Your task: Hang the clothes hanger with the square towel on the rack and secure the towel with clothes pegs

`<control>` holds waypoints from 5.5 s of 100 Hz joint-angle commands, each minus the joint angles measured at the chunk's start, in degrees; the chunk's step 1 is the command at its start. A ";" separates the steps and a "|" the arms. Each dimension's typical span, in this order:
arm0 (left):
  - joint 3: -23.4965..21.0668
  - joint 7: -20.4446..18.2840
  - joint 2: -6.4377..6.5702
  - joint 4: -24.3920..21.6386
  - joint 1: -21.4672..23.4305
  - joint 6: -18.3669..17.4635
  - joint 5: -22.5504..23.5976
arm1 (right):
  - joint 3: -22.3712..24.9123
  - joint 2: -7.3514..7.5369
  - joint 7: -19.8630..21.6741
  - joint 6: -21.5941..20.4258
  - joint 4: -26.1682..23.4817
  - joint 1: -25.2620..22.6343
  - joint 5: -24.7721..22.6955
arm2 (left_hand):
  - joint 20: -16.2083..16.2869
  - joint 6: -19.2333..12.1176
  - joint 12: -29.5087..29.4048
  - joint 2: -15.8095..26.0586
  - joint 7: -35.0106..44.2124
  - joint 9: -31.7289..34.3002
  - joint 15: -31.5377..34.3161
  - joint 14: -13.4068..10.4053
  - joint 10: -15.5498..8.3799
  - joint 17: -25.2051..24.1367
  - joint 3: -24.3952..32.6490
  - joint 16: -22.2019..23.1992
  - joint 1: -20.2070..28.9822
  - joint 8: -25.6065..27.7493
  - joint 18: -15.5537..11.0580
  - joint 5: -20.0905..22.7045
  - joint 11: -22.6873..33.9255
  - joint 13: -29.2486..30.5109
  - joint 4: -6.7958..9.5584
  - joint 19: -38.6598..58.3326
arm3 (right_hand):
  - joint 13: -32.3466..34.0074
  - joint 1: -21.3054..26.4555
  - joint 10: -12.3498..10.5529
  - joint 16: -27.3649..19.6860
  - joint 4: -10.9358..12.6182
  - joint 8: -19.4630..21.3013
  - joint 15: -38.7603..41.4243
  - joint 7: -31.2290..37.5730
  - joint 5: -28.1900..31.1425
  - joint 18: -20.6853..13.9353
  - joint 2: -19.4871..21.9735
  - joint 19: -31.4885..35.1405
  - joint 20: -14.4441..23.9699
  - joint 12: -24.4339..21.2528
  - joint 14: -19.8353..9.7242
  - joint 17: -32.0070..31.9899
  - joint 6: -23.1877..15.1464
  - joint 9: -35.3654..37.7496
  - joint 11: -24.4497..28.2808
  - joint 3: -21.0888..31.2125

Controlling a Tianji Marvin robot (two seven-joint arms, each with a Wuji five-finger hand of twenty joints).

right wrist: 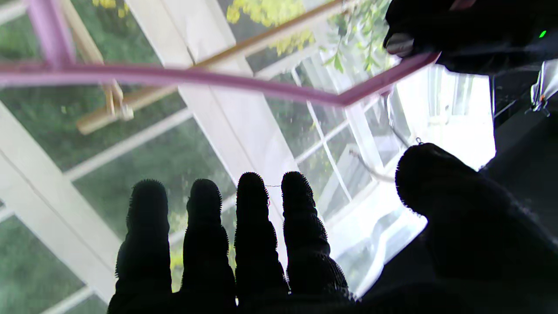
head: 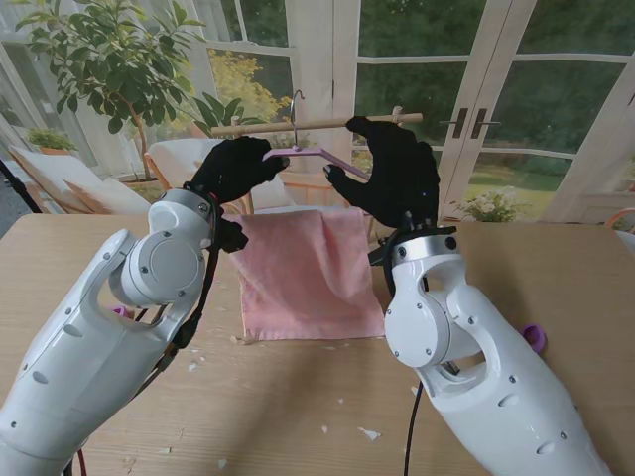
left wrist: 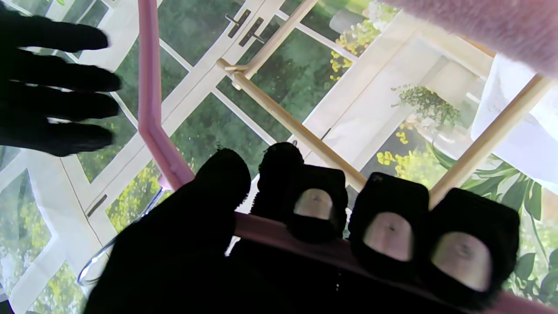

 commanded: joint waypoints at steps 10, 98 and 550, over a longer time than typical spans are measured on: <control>-0.62 -0.16 -0.60 -1.66 -1.19 2.38 -0.45 | 2.00 -0.47 -2.61 -1.94 -2.40 -3.32 -1.77 | -1.51 1.79 1.20 5.06 -0.09 3.15 4.54 0.19 1.19 4.75 -0.79 0.17 -1.32 1.72 1.58 1.79 2.36 3.28 2.05 11.31 | -0.75 1.23 -0.92 -1.31 -2.06 -0.68 -0.63 0.40 0.23 -0.78 -2.20 -3.51 19.64 -0.55 -1.57 0.26 -1.52 -0.67 -0.39 -0.23; -2.23 -0.65 -0.63 -7.71 -1.95 5.91 -1.66 | 7.35 0.98 0.90 -8.68 4.84 -17.44 3.20 | -5.89 2.37 1.90 5.19 -0.74 6.04 5.91 -0.45 0.71 8.38 -2.01 -1.06 -0.56 3.58 1.58 3.61 2.12 6.76 3.17 14.74 | 1.01 3.07 0.70 5.09 -1.18 2.02 10.79 5.49 -0.74 0.95 -0.90 10.37 26.22 4.32 1.09 2.26 1.96 -2.51 6.44 8.00; -5.32 -4.43 0.13 -9.68 -0.40 7.87 -7.62 | 31.04 4.89 22.91 14.78 7.32 -33.84 -15.60 | -5.04 3.90 2.24 3.76 -1.47 9.20 8.04 -1.28 0.22 8.36 -1.13 -3.29 -0.09 4.41 1.58 6.29 1.61 7.61 3.46 16.04 | 1.42 -10.18 4.45 5.31 -2.94 11.64 10.39 11.40 -2.33 -0.07 7.00 6.52 24.57 7.02 2.88 3.57 9.96 -4.70 13.44 -3.87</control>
